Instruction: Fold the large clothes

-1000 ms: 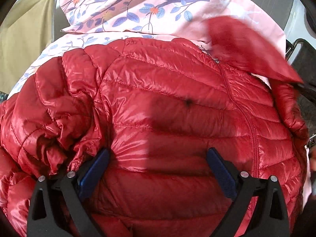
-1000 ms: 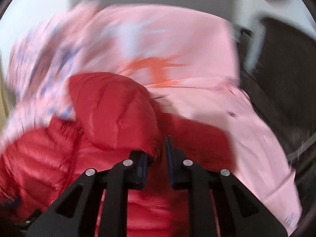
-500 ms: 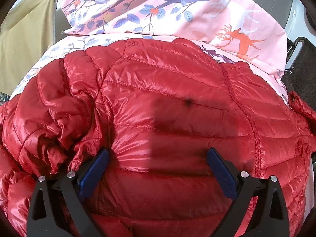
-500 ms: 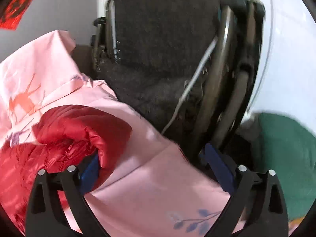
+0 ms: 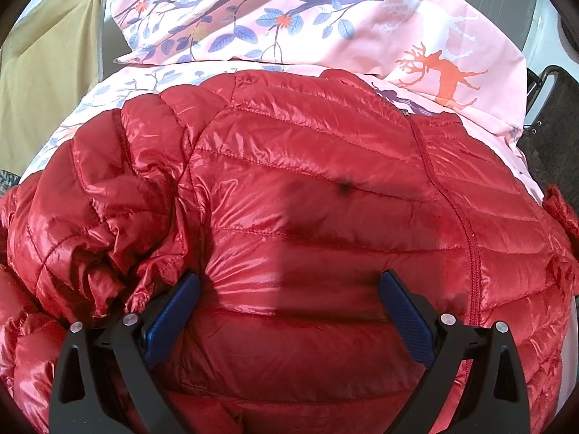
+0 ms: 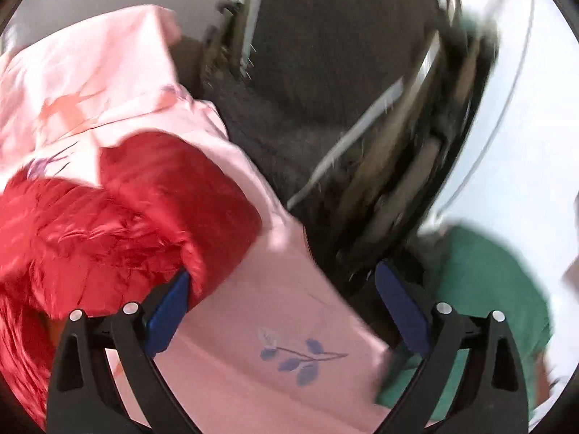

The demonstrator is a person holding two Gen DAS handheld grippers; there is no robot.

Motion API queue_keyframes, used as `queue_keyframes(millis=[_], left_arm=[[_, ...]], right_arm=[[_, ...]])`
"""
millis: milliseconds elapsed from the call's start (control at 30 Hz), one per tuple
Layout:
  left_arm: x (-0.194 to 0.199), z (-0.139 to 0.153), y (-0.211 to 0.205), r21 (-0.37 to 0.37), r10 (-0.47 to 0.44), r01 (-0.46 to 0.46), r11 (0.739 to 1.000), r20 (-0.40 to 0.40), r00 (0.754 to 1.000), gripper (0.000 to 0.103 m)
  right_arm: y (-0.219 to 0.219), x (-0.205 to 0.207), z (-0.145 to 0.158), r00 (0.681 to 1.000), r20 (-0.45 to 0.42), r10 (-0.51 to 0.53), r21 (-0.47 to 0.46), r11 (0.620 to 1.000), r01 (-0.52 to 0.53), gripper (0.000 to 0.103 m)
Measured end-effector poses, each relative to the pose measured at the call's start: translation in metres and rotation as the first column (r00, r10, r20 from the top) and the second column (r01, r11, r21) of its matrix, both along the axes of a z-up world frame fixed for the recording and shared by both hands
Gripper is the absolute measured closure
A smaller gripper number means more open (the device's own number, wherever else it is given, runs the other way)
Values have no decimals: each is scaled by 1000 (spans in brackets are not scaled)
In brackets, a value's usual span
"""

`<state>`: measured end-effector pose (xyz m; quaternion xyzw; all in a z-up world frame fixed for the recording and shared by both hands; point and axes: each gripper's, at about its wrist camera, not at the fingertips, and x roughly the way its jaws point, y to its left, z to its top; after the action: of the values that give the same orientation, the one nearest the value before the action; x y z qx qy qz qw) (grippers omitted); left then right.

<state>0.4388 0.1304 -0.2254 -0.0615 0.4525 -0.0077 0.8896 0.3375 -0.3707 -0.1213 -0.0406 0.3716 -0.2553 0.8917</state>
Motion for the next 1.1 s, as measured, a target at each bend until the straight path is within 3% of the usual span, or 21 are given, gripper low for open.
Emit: queue_keyframes(millis=[67,167,267,400,467,500,533,600,667,733,800,867,900,933,1000,1100], left_arm=[[0,0,-1,5,1,-1,1000,0,1000,3],[0,0,-1,6,1,-1,1000,0,1000,3],[0,0,0,6,1,-1,1000,0,1000,3],[0,0,-1,7,1,-1,1000,0,1000,3],[0,0,-1,7,1,-1,1000,1,1000,3],[0,0,-1,7,1,-1,1000,1,1000,3],[0,0,-1,7,1,-1,1000,1,1000,3],[0,0,-1,7,2,-2,1000,1,1000,3],[0,0,-1,8,2,-2,1000,1,1000,3],[0,-1,-1,8,2,-2,1000,1,1000,3],[0,-1,-1,8,2,-2,1000,1,1000,3],[-1,-1,-1,8,2,-2,1000,2,1000,3],[0,-1,-1,9,2,-2,1000,2,1000,3],[0,-1,-1,9,2,-2,1000,2,1000,3],[-1,-1,0,9,2,-2,1000,2,1000,3],[0,-1,-1,9,2,-2,1000,2,1000,3]], right_arm=[[31,5,16,992,-1,124,-53,991,-124,9],[60,18,34,966,15,260,22,965,-260,8],[82,62,33,968,-27,248,-59,967,-249,8],[90,141,-19,958,-219,187,-84,974,-210,12],[86,160,-47,947,-298,124,-129,977,-169,33],[80,162,-53,947,-308,90,-142,980,-140,54],[71,162,-54,951,-301,68,-126,986,-110,71],[35,145,-40,972,-232,-17,-44,999,7,89],[-3,108,-14,991,-108,-83,29,996,86,89],[-34,72,1,987,-41,-156,70,985,158,89],[-64,39,6,975,-14,-224,110,968,224,88],[-88,12,0,961,-25,-276,119,953,277,81],[-100,-1,-8,953,-43,-300,111,947,303,63],[-109,-14,-17,941,-53,-334,106,935,338,36],[-122,-35,-24,926,-37,-376,117,919,377,26],[-129,-67,-23,889,41,-455,195,877,440,26]])
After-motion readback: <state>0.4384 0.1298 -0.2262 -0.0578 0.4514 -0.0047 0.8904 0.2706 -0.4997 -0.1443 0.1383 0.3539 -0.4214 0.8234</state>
